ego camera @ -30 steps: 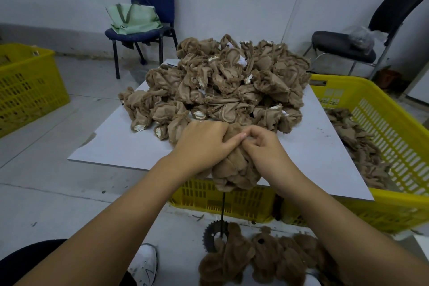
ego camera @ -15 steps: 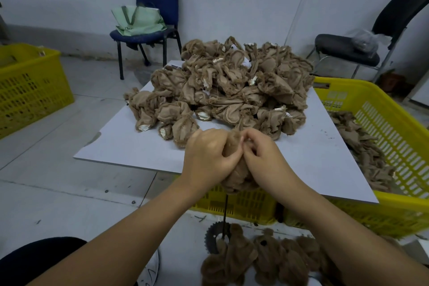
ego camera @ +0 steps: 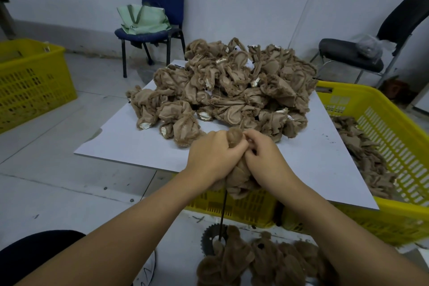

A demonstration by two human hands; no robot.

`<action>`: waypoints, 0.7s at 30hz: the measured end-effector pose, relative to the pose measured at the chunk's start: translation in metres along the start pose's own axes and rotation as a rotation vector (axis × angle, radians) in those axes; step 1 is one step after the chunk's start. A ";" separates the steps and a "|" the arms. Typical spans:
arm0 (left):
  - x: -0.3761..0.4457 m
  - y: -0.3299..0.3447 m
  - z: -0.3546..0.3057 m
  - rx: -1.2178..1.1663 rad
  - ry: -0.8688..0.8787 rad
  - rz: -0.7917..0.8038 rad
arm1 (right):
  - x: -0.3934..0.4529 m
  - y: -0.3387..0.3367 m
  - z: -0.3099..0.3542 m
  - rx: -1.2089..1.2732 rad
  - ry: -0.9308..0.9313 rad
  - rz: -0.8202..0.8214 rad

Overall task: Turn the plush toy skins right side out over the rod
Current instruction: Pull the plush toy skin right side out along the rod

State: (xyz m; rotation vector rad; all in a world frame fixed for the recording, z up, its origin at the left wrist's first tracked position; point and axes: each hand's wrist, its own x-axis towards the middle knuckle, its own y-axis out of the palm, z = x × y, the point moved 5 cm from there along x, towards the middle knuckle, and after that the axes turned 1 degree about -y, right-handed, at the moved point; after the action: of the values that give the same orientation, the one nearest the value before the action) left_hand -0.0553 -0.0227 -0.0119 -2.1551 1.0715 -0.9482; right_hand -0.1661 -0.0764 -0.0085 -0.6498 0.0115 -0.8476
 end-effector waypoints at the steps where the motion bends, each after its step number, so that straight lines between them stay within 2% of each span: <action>1: 0.005 -0.004 -0.003 -0.007 -0.002 -0.004 | 0.003 -0.004 0.002 0.023 -0.014 -0.022; 4: 0.014 -0.004 -0.005 0.002 -0.052 0.075 | 0.006 -0.009 0.003 0.032 -0.033 -0.045; 6: 0.008 0.011 0.004 -0.033 -0.128 0.206 | 0.003 0.000 -0.006 -0.057 0.002 0.014; 8: -0.003 0.024 0.015 -0.011 -0.150 0.253 | -0.003 0.014 -0.015 -0.121 0.035 0.080; 13: -0.005 0.021 0.016 0.044 -0.055 0.140 | -0.006 0.021 -0.021 -0.117 0.065 0.051; 15: 0.000 0.014 0.008 0.034 0.022 0.111 | -0.003 0.016 -0.015 -0.104 0.036 0.026; 17: 0.006 0.006 0.003 -0.006 0.026 0.100 | 0.001 0.008 -0.007 -0.075 -0.007 0.000; 19: 0.012 0.004 0.004 0.026 -0.039 0.164 | 0.003 0.004 -0.002 -0.078 -0.037 0.011; 21: 0.013 0.011 0.012 0.092 -0.113 0.338 | 0.005 0.011 -0.005 -0.109 -0.007 0.062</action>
State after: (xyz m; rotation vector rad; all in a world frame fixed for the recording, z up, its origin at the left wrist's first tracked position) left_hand -0.0450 -0.0377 -0.0221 -1.8519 1.2594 -0.6971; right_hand -0.1568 -0.0771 -0.0170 -0.7516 0.0716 -0.7883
